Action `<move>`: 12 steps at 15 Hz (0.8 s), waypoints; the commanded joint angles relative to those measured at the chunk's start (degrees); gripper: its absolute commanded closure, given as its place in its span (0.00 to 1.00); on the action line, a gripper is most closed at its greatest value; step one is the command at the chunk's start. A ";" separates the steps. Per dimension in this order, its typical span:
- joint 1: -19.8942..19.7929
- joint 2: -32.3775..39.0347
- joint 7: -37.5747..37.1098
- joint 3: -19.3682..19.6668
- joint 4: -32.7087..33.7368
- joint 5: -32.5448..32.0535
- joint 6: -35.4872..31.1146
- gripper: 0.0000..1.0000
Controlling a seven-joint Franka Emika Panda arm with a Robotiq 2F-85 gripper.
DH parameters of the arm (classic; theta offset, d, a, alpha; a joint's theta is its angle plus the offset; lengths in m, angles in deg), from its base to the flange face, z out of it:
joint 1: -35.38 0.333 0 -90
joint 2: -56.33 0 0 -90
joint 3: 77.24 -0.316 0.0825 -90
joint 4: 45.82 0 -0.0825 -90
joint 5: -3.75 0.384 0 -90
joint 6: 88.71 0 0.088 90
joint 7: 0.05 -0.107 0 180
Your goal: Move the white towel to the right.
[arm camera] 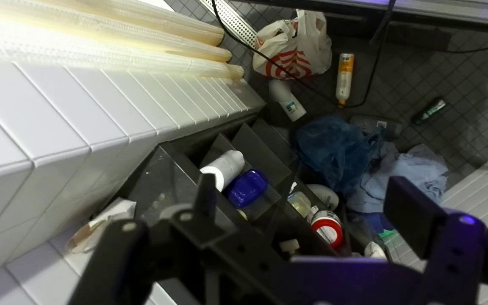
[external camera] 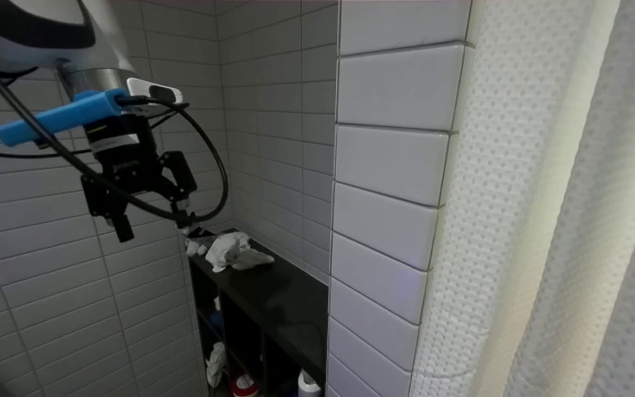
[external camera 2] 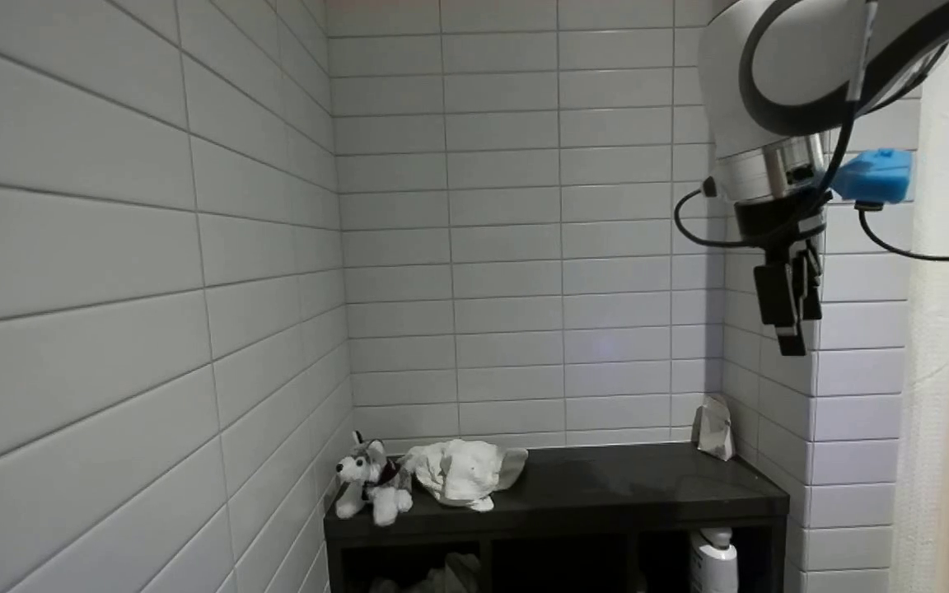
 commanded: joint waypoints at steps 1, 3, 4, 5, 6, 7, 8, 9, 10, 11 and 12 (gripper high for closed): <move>5.31 -2.44 0.38 -0.84 -2.37 2.84 -1.58 0.00; 9.26 -1.99 1.92 -1.02 -2.33 6.19 -2.14 0.00; 11.03 -1.75 2.68 -1.13 -2.20 7.94 -2.39 0.00; 13.10 -1.61 3.87 -0.91 -1.99 10.22 -2.88 0.00; 14.70 -1.39 4.60 -0.81 -1.83 12.28 -3.80 0.00; 15.55 -0.91 1.77 -1.52 -1.42 15.77 -5.31 0.00; 15.71 0.29 -1.69 -2.41 -0.55 19.27 -5.20 0.00; 16.08 0.05 -3.43 -3.05 -0.95 21.75 -7.56 0.00; 16.11 0.28 -4.92 -3.59 -1.09 23.97 -9.97 0.00; 15.70 0.49 -6.76 -4.51 -1.27 25.50 -12.83 0.00; 15.11 0.59 -8.61 -5.44 -1.68 26.68 -16.73 0.00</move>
